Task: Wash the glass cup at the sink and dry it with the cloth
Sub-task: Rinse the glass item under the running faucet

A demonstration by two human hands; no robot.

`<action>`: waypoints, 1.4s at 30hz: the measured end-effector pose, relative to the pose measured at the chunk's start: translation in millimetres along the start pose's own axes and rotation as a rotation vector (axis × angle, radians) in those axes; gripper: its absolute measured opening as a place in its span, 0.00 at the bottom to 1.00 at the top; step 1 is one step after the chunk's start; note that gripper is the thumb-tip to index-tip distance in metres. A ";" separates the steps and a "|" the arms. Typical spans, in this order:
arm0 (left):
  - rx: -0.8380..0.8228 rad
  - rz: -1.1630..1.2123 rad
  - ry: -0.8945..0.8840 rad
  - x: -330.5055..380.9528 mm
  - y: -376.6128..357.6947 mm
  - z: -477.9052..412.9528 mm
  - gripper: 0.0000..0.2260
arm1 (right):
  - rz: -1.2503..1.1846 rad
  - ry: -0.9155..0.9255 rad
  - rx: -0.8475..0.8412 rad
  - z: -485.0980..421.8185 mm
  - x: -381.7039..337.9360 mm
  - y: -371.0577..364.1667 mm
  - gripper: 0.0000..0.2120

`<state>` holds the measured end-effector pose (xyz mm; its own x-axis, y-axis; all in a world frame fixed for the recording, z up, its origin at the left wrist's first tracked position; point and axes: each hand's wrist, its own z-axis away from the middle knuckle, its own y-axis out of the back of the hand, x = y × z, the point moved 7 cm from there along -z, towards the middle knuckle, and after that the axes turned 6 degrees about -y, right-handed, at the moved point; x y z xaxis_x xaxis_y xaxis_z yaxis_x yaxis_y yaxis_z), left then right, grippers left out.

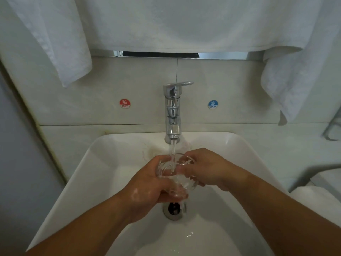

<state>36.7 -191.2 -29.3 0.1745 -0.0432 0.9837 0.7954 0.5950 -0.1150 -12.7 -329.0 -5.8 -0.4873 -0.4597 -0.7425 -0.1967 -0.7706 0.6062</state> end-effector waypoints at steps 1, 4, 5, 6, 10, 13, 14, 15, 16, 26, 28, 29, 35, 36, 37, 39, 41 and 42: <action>0.018 0.003 -0.004 -0.1 1.1 -0.8 0.26 | 0.041 0.012 0.068 -1.3 0.0 2.8 0.11; 0.092 -0.022 -0.027 1.9 7.1 -2.2 0.23 | 0.027 0.074 0.119 -3.4 -4.1 1.0 0.10; 0.130 -0.045 -0.047 3.6 10.9 -2.6 0.20 | -0.022 0.089 0.062 -2.4 -5.6 -1.8 0.05; 0.168 -0.083 -0.070 5.3 15.1 -3.1 0.16 | -0.054 0.105 -0.011 -0.4 -7.8 -6.0 0.04; 0.257 -0.246 -0.102 8.4 23.0 -2.3 0.11 | -0.018 0.074 -0.104 1.9 -4.9 -15.5 0.12; 0.142 -0.181 -0.021 -0.5 17.0 -3.8 0.15 | 0.096 0.073 0.074 -2.2 -3.5 -6.8 0.07; 0.092 -0.154 -0.004 -1.8 14.7 -3.8 0.19 | 0.116 0.075 0.121 -3.3 -3.1 -4.6 0.10; 0.054 -0.143 -0.001 -1.6 13.0 -3.1 0.23 | 0.103 0.078 0.157 -3.9 -3.4 -2.2 0.11; 0.037 -0.137 -0.003 -0.8 12.1 -2.3 0.27 | 0.064 0.081 0.173 -4.4 -3.5 -1.0 0.11; 0.188 -0.099 -0.086 11.1 18.9 -1.6 0.16 | -0.103 0.059 0.072 -2.6 -2.6 -5.4 0.06; 0.078 -0.090 -0.093 9.6 14.4 -1.8 0.21 | -0.141 0.022 0.078 -2.0 0.1 -4.6 0.13; 0.028 -0.144 -0.096 8.7 13.5 -1.5 0.30 | -0.172 -0.003 0.052 -0.8 0.7 -6.3 0.15; 0.013 -0.459 -0.212 19.8 14.5 2.0 0.49 | -0.258 -0.068 -0.067 3.0 3.2 -10.8 0.13; 0.039 -0.471 -0.229 20.7 16.7 1.5 0.48 | -0.247 -0.061 -0.083 5.4 0.6 -12.3 0.12; 0.062 -0.492 -0.238 20.5 19.0 0.3 0.48 | -0.220 -0.047 -0.083 7.4 -2.8 -13.4 0.12; 0.083 -0.570 -0.260 20.4 19.5 -1.1 0.48 | -0.137 -0.001 -0.048 10.8 -10.4 -13.5 0.15; 0.095 -0.665 -0.286 21.7 18.2 -1.9 0.50 | -0.050 0.069 -0.033 13.9 -19.0 -15.5 0.22; 0.104 -0.689 -0.296 22.4 18.5 -1.7 0.50 | -0.008 0.112 -0.043 15.1 -23.2 -17.4 0.26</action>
<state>56.3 -182.6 -9.6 -0.5175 -0.2243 0.8258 0.6064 0.5848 0.5388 -10.8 -298.3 5.1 -0.3875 -0.4980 -0.7758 -0.1627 -0.7914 0.5892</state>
